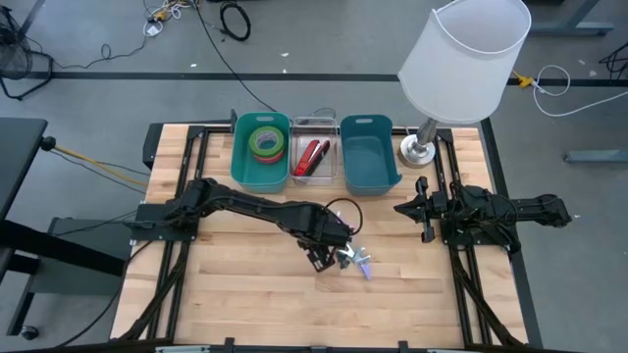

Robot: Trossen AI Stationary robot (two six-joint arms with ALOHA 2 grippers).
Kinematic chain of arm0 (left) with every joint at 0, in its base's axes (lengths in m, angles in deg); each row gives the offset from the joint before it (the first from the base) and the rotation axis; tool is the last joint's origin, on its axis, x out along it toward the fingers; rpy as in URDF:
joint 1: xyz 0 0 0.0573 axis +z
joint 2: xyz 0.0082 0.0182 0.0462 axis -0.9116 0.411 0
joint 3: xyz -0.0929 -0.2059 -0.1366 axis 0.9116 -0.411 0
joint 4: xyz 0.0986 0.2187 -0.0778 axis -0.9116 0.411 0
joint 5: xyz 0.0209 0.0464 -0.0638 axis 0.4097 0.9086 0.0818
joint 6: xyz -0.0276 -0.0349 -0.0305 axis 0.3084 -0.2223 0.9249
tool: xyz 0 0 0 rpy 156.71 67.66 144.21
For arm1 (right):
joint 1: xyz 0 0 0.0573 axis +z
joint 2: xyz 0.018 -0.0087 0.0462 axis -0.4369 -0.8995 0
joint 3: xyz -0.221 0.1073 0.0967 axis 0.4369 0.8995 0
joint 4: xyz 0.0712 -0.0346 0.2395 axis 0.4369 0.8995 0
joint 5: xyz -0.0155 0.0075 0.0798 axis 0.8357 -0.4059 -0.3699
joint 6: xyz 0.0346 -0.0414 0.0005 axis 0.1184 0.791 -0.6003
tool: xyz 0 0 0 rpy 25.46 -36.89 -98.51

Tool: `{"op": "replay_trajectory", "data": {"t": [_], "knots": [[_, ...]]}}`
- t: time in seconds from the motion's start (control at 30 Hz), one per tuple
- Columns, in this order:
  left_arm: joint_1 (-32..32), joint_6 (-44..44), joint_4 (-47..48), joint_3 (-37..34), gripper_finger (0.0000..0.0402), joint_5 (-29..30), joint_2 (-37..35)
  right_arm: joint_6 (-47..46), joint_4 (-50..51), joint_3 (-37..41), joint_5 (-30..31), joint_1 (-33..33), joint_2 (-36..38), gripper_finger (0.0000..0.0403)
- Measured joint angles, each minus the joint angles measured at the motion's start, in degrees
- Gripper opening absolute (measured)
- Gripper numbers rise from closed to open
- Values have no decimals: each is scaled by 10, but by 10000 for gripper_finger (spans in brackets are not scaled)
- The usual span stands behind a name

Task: Pick and place Stapler, Stapler remover, tape
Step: Put the pink stapler into the transparent bin

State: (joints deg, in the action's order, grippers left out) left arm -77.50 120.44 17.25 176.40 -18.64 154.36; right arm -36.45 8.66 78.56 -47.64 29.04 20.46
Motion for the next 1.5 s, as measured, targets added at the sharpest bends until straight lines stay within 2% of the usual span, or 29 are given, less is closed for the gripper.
{"op": "replay_trajectory", "data": {"t": [0.17, 0.5, 0.73, 1.5], "knots": [[0, -1, 16, 35, 219, 4, 0, 0, 0, 0, 0, 0, 0, 16], [12, -16, 98, 150, 219, 77, -1, 0, 0, 0, 0, 0, 0, 16], [44, -34, 141, 212, 218, 108, -1, 0, 0, 0, 0, 0, 0, 16], [175, -49, 181, 215, 219, 137, -11, 0, 0, 0, 0, 0, 0, 16]]}}
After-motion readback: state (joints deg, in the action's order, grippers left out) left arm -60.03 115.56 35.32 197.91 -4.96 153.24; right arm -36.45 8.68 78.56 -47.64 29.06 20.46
